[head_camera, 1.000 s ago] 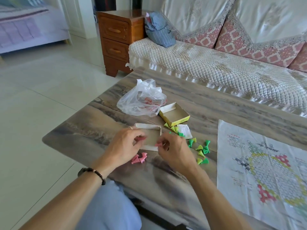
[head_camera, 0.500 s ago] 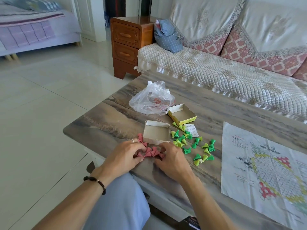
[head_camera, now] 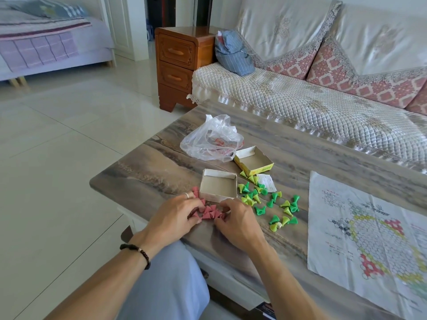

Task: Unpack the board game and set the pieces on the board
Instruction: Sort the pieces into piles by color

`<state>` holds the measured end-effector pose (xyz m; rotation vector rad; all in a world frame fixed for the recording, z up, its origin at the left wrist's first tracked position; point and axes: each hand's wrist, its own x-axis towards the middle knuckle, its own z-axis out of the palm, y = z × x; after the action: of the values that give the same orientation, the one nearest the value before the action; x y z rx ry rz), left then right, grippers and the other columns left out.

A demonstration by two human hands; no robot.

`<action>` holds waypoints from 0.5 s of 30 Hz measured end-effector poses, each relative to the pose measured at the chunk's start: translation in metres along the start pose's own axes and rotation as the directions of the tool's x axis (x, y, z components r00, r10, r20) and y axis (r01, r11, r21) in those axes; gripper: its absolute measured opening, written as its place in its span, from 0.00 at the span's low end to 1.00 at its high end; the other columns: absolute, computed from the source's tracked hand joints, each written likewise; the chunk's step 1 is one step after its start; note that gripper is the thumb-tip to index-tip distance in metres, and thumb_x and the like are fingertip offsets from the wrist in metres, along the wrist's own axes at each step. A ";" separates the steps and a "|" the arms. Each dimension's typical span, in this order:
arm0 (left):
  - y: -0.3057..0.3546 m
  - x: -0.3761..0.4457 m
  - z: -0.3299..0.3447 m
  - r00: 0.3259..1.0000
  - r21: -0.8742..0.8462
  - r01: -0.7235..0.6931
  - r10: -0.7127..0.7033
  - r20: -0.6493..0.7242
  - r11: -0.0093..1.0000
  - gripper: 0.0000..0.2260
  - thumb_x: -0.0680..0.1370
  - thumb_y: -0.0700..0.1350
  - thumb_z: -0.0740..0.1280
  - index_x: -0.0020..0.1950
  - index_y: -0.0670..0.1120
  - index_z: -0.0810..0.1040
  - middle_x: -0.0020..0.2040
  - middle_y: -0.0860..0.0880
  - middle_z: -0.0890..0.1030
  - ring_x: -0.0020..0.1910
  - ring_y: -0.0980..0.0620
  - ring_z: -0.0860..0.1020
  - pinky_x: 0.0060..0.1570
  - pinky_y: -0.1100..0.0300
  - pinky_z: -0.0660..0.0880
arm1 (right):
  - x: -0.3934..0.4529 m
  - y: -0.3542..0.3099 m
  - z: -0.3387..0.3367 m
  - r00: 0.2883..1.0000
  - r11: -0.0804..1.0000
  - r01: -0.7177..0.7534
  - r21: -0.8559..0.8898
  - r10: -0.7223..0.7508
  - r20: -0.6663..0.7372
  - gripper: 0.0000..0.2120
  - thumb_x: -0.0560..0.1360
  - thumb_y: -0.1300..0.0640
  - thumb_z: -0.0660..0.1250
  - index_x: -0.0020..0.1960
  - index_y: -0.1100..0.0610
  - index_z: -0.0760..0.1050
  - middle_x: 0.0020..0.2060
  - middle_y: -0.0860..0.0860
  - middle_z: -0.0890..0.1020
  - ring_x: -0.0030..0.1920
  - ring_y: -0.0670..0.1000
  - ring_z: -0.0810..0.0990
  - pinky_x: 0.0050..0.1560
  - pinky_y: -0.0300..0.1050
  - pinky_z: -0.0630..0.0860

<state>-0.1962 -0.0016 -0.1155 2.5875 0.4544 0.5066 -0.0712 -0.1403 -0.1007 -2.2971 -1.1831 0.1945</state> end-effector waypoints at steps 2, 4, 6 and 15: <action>0.003 0.003 -0.001 1.000 0.003 -0.022 0.022 -0.013 1.000 0.13 0.72 0.47 0.75 0.55 0.49 0.81 0.49 0.55 0.78 0.45 0.54 0.77 0.42 0.62 0.71 | -0.003 0.003 -0.004 1.000 1.000 -0.009 0.015 0.009 0.000 0.18 0.70 0.57 0.67 0.60 0.57 0.77 0.53 0.53 0.79 0.51 0.52 0.78 0.49 0.39 0.73; 0.010 0.007 0.001 0.998 0.003 -0.047 0.047 -0.045 0.999 0.11 0.71 0.48 0.76 0.52 0.50 0.81 0.47 0.55 0.78 0.41 0.54 0.77 0.40 0.61 0.73 | -0.007 0.008 -0.008 1.000 0.999 -0.023 0.037 0.023 -0.004 0.19 0.70 0.58 0.67 0.61 0.58 0.76 0.53 0.53 0.79 0.48 0.51 0.79 0.46 0.38 0.73; 0.018 0.012 0.004 0.993 -0.008 -0.072 0.071 -0.092 0.997 0.09 0.71 0.49 0.76 0.48 0.50 0.81 0.43 0.56 0.78 0.35 0.57 0.75 0.35 0.61 0.73 | -0.012 0.013 -0.014 0.999 0.998 -0.034 0.046 0.034 -0.012 0.19 0.70 0.59 0.65 0.61 0.58 0.76 0.53 0.53 0.79 0.47 0.50 0.79 0.44 0.37 0.72; 0.086 0.042 0.044 0.981 -0.031 -0.192 0.192 -0.017 0.981 0.09 0.74 0.47 0.72 0.55 0.50 0.81 0.48 0.56 0.78 0.39 0.54 0.78 0.35 0.64 0.70 | -0.044 0.081 -0.068 0.950 0.978 -0.207 0.038 0.210 -0.233 0.16 0.68 0.67 0.64 0.54 0.59 0.80 0.49 0.53 0.82 0.41 0.47 0.76 0.40 0.31 0.65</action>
<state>-0.1210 -0.0737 -0.0975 2.6113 0.1992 0.5922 -0.0153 -0.2400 -0.0910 -2.3554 -0.8185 0.0040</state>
